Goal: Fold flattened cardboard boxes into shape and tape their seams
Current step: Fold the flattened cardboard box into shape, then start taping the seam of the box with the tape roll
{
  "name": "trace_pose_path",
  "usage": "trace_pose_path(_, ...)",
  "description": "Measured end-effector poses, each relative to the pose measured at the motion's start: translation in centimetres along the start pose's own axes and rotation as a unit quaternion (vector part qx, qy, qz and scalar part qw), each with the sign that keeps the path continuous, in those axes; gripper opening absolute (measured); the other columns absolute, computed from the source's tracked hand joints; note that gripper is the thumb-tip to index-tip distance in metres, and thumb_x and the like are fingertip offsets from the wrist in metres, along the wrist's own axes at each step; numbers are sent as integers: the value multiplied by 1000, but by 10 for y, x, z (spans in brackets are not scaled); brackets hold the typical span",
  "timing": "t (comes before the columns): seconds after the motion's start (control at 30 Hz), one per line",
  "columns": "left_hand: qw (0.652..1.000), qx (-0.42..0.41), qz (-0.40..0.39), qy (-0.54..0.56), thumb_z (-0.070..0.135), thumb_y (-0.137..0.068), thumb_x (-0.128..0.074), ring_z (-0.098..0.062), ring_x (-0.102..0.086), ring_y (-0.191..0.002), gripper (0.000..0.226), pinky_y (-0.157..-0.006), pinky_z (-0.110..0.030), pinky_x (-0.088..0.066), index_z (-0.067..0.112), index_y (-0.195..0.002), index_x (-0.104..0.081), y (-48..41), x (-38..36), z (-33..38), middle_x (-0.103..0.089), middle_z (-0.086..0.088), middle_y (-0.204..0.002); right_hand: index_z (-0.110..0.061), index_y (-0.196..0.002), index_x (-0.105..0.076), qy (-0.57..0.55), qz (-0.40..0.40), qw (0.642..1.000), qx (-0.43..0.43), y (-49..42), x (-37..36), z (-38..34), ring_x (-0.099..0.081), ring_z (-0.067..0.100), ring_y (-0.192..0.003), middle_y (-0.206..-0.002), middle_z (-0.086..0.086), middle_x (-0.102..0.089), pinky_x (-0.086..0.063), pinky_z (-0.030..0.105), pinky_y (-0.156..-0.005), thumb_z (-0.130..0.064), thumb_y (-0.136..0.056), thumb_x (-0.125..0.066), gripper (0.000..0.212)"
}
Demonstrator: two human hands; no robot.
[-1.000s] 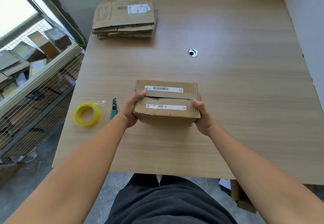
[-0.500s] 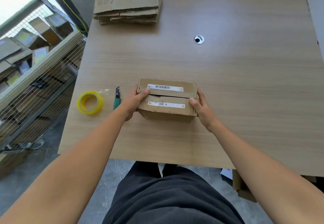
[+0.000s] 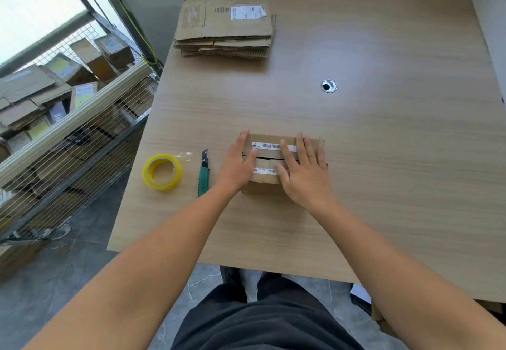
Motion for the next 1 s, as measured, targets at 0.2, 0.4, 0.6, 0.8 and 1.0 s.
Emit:
trace_pose_path(0.2,999,13,-22,40,45,-102,-44,-15,-35,-144,54,-118,-33,-27,27,-153,-37,11,44,-35,-39,2,-158,-48,-158,6,66,20,997,-30,-2,-9,-16,17,18,-156,-170,-4,15,17,50,-122,-78,-89,2,75)
trace_pose_path(0.4,931,206,45,-299,55,-97,-50,-39,-23,-144,74,-121,-47,-14,-4,-141,-41,34,114,-146,-41,-23,-145,-49,-158,6,81,33,995,-42,-5,-10,-18,17,17,-156,-170,-6,13,12,49,-124,-79,-90,0,75)
trace_pose_path(0.6,908,82,13,-411,48,-98,-52,-35,-24,-143,44,-123,-46,-9,15,-127,-55,21,125,-160,-52,-12,-135,-52,-156,8,85,40,994,-48,-6,-12,-17,17,13,-155,-170,-8,13,12,46,-124,-80,-88,1,74)
trace_pose_path(0.8,952,-66,84,-288,30,-97,-55,-36,-55,-106,22,-115,-47,-27,11,-109,-56,9,114,-86,-62,-10,-90,-51,-157,8,84,36,995,-46,-5,-8,-15,17,14,-155,-170,-7,12,12,47,-124,-81,-86,3,77)
trace_pose_path(1.0,900,-339,103,-253,40,-84,-54,-26,-51,-93,29,-103,-39,-33,13,-94,-60,7,62,30,-62,-6,-80,-42,-160,-17,-28,58,998,-27,-3,0,-13,3,11,-157,-170,-8,-7,10,43,-125,-68,-97,-34,70)
Point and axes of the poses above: each hand's wrist, its own y-axis away from the middle knuckle, its own x-axis out of the back of the hand, z = x × y, the point moved 2 cm from there along -y, towards the middle knuckle
